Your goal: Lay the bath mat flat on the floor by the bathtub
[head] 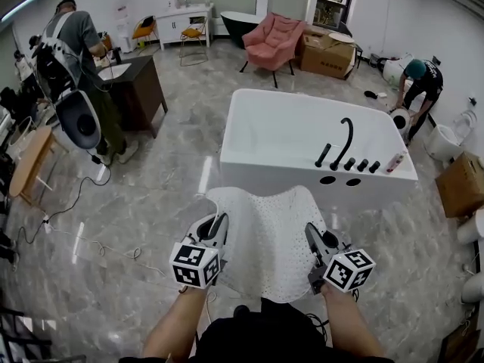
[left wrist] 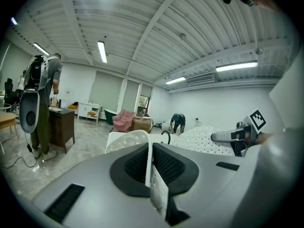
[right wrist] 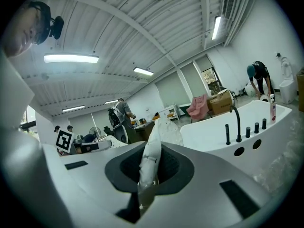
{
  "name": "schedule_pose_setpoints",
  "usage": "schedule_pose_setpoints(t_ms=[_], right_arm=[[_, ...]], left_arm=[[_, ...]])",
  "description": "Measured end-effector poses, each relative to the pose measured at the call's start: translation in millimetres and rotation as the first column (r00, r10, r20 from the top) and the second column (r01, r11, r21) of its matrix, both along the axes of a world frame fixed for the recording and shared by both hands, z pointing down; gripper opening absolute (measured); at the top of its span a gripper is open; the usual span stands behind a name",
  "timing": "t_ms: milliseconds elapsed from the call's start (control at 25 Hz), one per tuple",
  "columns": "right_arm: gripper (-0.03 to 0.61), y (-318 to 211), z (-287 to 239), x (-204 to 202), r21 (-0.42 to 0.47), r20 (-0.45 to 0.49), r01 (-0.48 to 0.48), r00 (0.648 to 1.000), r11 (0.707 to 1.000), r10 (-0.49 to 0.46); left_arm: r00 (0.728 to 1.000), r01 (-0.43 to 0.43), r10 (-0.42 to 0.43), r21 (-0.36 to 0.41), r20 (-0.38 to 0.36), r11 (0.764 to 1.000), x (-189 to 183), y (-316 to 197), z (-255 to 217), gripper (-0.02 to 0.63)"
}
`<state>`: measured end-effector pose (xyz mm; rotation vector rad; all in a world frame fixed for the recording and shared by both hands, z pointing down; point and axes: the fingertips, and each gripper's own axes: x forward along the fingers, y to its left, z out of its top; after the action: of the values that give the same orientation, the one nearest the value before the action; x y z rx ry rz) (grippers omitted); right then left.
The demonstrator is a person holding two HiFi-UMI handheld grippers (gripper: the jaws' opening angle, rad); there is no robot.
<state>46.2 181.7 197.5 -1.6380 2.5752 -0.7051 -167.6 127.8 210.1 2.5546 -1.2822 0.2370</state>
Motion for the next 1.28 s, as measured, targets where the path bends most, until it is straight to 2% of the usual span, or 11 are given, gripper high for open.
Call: schedule_pose_setpoints(t_ms=[560,840,1040,1280], right_arm=[[0.029,-149,51,76,-0.087,0.064,0.057,0.997,0.995,-0.051],[0.028,-191,65,107,-0.110,0.084,0.102,0.992,0.989,-0.093],[0.029,-213,68,98,-0.110,0.064,0.137,0.989,0.984,-0.131],[0.028,-225,74,102,-0.132,0.046,0.080,0.996,0.988,-0.075]], left_arm=[[0.996,0.033,-0.025,-0.090,0.090,0.995,76,-127,33,0.019],[0.992,0.077,-0.064,-0.124,0.104,0.989,109,-160,46,0.020],[0.993,0.081,-0.068,-0.138,0.101,0.987,110,-176,57,0.020],[0.997,0.044,-0.031,-0.171,0.077,0.984,107,-186,76,0.020]])
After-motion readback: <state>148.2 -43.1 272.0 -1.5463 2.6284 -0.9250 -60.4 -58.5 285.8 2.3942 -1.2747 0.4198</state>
